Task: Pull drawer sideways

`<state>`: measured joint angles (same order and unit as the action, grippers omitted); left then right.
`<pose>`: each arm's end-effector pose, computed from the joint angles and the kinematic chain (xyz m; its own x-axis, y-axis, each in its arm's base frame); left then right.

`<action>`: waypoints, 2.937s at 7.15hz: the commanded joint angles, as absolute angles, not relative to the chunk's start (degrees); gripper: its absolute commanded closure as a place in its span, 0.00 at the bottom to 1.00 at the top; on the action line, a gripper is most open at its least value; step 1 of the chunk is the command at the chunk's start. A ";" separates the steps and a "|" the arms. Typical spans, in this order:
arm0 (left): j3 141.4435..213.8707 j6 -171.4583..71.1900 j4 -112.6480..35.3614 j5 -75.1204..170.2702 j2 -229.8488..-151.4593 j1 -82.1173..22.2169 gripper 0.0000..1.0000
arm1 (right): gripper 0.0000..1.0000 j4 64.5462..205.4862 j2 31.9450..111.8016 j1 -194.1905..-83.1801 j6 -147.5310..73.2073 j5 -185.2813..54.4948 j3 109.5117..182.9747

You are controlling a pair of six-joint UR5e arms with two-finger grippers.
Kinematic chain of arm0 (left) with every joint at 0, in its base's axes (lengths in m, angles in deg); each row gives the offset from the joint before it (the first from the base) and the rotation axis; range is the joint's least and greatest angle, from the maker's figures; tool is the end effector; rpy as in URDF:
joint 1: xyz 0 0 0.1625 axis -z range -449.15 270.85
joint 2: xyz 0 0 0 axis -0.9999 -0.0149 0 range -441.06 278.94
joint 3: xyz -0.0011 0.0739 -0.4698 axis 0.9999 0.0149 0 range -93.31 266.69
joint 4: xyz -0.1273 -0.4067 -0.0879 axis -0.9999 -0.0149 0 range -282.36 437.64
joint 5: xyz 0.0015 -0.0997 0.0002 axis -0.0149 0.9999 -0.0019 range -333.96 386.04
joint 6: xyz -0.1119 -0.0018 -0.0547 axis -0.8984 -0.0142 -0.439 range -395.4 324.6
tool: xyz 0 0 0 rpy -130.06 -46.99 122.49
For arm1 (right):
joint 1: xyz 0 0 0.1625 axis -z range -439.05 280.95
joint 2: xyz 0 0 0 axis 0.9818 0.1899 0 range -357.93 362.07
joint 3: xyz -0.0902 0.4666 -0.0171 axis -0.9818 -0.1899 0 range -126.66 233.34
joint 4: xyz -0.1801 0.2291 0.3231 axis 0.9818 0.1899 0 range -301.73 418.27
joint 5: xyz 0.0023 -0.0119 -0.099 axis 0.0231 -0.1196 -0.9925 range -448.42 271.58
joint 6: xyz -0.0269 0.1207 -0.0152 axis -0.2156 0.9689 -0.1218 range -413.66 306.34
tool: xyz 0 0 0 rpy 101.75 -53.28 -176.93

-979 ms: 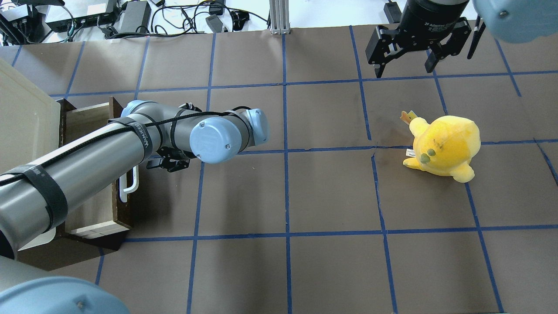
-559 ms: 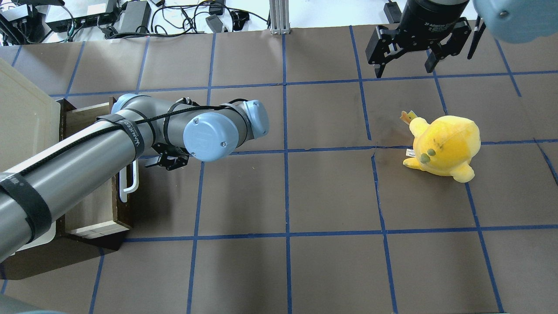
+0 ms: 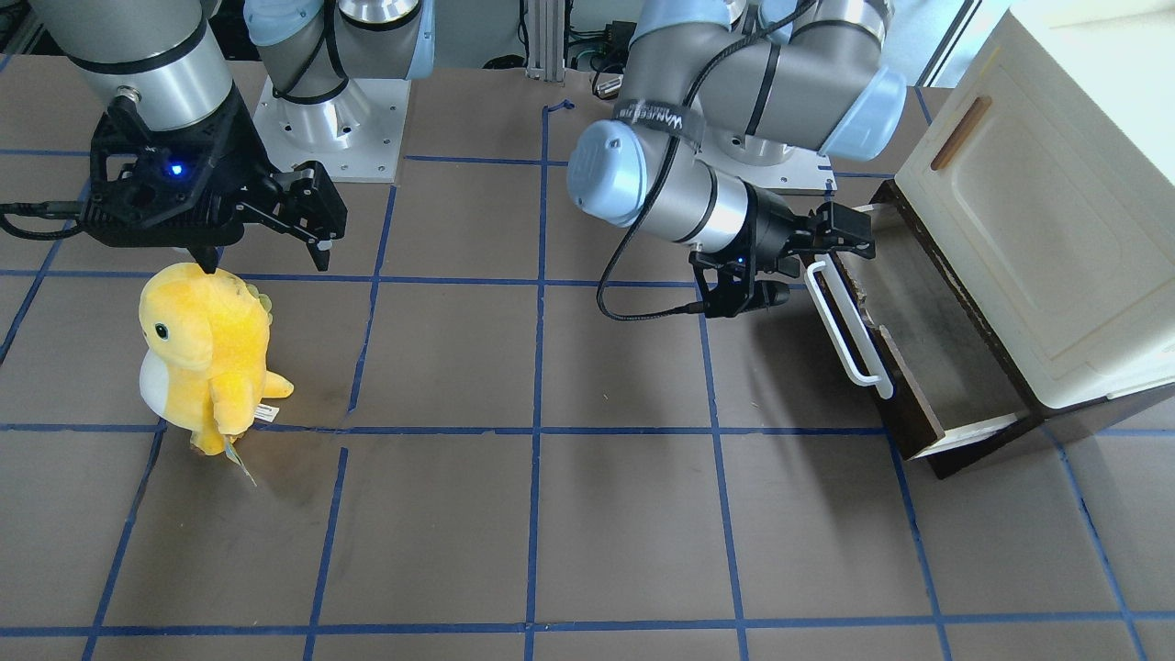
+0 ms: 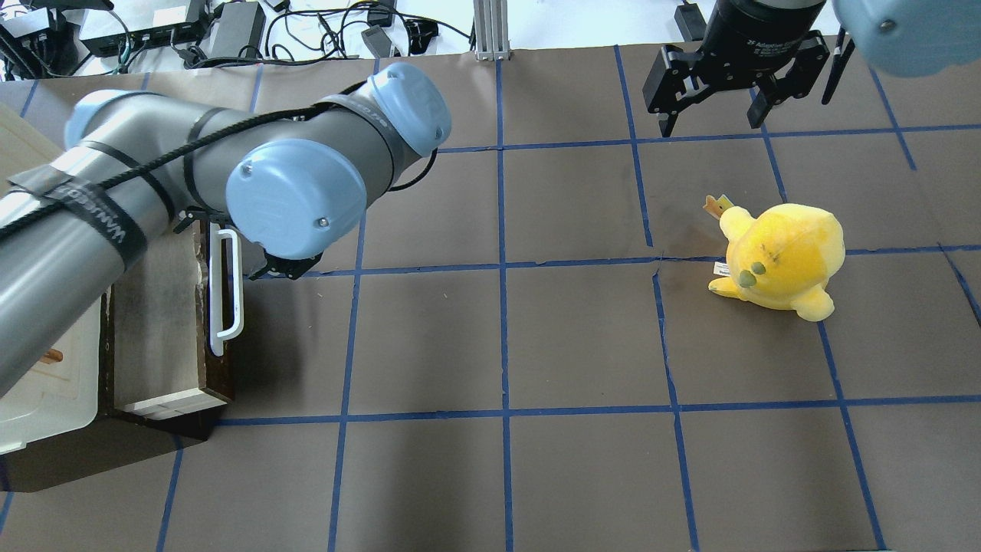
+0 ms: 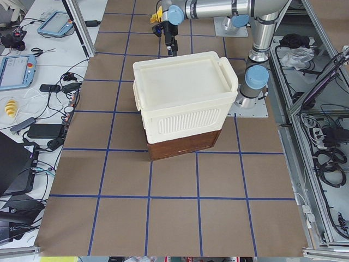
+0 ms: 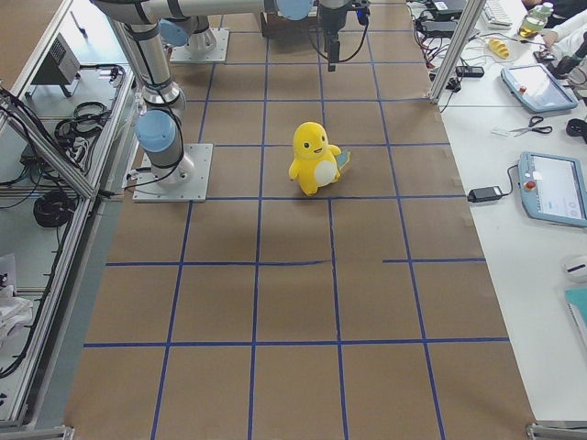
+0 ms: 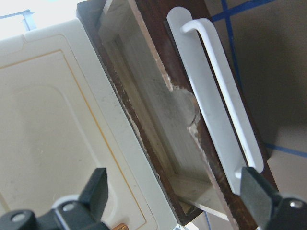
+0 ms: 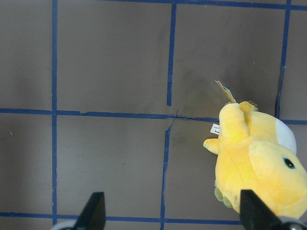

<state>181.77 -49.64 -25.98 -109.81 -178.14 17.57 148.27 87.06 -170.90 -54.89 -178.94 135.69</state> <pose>-0.1904 -0.4812 0.4257 -0.6233 0.2719 -0.7332 0.1090 0.9587 0.2628 0.1501 -0.5560 0.5355 -0.9985 -0.0532 0.0101 -0.0536 0.9975 -0.0458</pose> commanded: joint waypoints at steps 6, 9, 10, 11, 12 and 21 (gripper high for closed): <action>178.80 -44.98 -22.41 -72.90 -167.72 8.43 0.00 | 0.00 148.27 87.06 -170.90 -54.89 -178.94 135.69; 175.74 -45.59 -22.03 -68.39 -167.63 6.58 0.00 | 0.00 148.27 87.06 -170.90 -54.89 -178.94 135.69; 174.68 -45.86 -23.69 -67.83 -167.72 5.26 0.00 | 0.00 148.27 87.06 -170.90 -54.89 -178.94 135.69; 174.41 -45.95 -24.14 -68.00 -167.55 5.16 0.00 | 0.00 148.27 87.06 -170.90 -54.89 -178.94 135.69; 174.05 -46.12 -24.32 -68.00 -167.37 5.07 0.00 | 0.00 148.27 87.06 -170.90 -54.89 -178.94 135.69; 176.60 -45.08 -15.09 -62.64 -168.78 4.55 0.00 | 0.00 148.27 87.06 -170.90 -54.89 -178.94 135.69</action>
<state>176.11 -45.66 -16.74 -62.62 -168.74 4.54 148.27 87.06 -170.90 -54.89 -178.94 135.69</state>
